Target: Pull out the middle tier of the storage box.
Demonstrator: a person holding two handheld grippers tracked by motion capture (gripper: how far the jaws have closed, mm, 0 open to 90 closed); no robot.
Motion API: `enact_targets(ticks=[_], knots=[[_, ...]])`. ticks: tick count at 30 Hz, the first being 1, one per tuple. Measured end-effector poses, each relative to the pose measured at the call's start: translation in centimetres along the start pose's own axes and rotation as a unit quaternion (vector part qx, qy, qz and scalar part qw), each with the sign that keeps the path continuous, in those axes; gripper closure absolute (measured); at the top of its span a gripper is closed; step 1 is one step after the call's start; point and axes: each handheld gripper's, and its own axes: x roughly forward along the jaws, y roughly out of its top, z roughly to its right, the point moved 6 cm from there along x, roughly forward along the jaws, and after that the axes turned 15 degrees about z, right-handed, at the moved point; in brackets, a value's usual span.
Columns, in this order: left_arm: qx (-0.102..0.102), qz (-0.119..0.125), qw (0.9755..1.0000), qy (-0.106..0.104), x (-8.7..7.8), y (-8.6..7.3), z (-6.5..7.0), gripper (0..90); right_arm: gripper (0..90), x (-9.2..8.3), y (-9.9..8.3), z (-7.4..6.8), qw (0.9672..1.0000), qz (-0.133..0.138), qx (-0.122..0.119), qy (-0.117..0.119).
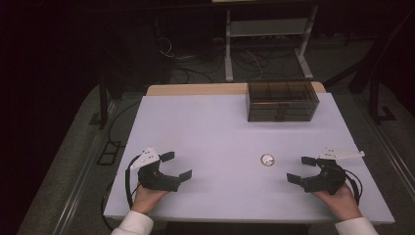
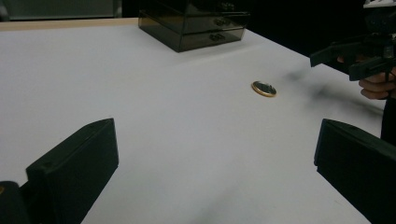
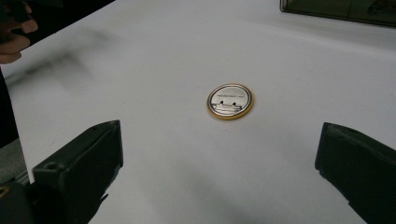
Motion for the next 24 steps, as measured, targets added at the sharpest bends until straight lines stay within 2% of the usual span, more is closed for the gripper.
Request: enact_targets(ticks=[24], knots=[[-0.004, -0.001, 1.0, -0.007, -0.09, 0.04, 0.44, 0.0, 0.3, -0.17, 0.22, -0.03, 0.9999, -0.004, -0.01, -0.004]])
